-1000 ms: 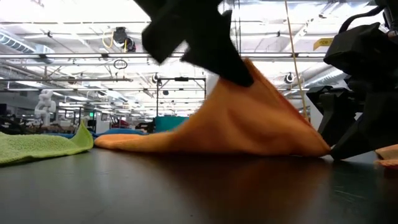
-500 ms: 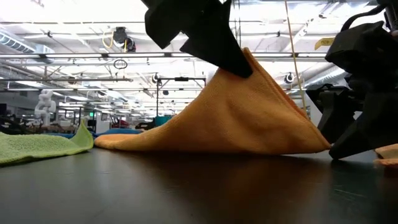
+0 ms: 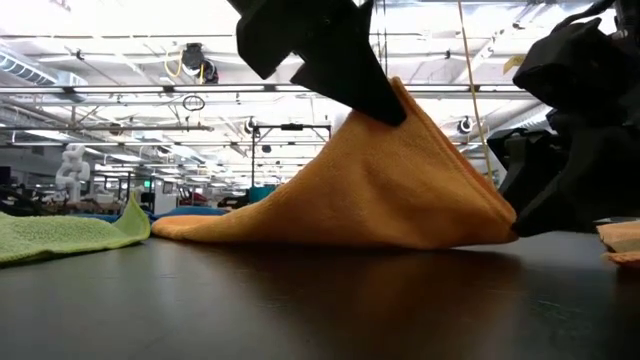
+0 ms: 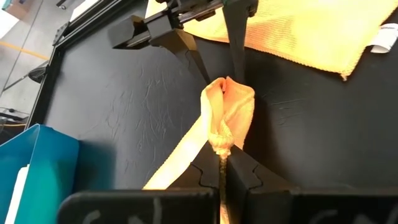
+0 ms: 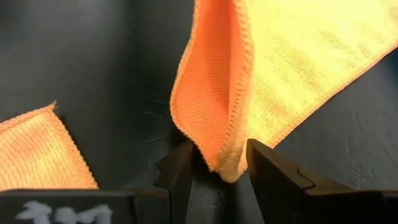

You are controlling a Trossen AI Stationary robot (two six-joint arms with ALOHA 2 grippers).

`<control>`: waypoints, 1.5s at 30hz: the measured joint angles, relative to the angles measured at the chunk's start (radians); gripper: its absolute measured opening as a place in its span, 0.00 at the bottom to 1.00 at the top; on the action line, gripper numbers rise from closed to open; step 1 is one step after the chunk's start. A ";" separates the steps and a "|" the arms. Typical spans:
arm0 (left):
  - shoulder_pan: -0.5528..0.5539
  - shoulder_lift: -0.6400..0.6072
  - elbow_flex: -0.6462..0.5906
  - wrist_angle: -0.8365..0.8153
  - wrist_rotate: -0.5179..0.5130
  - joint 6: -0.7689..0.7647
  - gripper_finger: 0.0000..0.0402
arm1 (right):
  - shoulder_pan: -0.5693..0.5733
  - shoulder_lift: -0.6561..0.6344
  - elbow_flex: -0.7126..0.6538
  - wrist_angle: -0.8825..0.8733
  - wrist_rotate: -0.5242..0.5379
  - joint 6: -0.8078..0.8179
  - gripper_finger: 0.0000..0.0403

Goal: Fold microfiber towels
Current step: Fold the top orange microfiber cloth

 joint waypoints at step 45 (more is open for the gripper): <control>0.019 -0.494 0.001 -0.093 -0.108 0.271 0.00 | 0.046 -0.647 0.134 -0.042 0.073 -0.488 0.00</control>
